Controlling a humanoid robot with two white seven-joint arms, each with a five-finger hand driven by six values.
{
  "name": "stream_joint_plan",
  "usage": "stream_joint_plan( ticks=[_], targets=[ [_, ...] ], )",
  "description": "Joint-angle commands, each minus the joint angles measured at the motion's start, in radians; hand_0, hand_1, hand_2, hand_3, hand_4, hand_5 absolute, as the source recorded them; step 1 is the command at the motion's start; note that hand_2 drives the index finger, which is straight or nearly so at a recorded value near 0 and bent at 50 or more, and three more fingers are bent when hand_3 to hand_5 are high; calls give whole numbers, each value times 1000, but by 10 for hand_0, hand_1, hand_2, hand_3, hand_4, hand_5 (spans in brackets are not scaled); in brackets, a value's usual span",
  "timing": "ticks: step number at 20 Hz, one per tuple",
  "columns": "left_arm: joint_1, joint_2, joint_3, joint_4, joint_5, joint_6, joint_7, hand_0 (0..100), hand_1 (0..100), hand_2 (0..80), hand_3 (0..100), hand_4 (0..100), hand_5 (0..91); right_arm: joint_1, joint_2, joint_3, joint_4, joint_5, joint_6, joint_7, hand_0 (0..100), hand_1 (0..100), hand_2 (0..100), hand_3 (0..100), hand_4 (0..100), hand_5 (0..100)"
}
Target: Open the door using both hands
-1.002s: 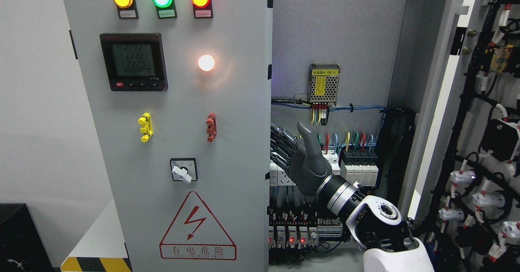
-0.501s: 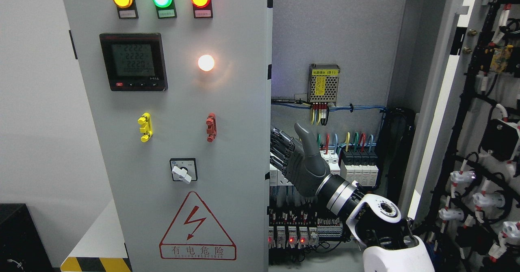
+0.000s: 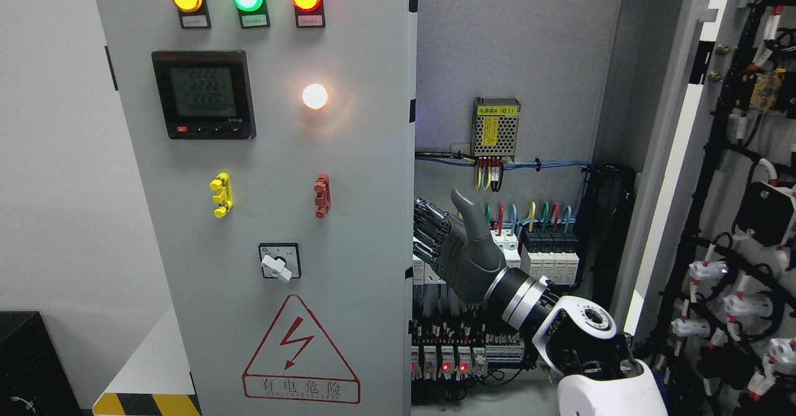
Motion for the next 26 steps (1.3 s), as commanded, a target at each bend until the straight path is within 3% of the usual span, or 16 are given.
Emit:
stream_joint_plan(
  ticks=[1, 9, 23, 26],
  targets=[
    [-14, -3, 0, 0, 0, 0, 0, 0, 0, 0, 0, 0, 0, -2, -1, -5, 6, 0, 0, 6, 0, 0, 0, 0, 0, 0],
    [-14, -3, 0, 0, 0, 0, 0, 0, 0, 0, 0, 0, 0, 9, -38, -9, -43, -14, -2, 9, 0, 0, 0, 0, 0, 0],
    [-14, -3, 0, 0, 0, 0, 0, 0, 0, 0, 0, 0, 0, 41, -81, 84, -115, -89, 0, 11, 0, 0, 0, 0, 0, 0],
    [-14, -3, 0, 0, 0, 0, 0, 0, 0, 0, 0, 0, 0, 40, -82, 86, -115, -89, 0, 51, 0, 0, 0, 0, 0, 0]
  ],
)
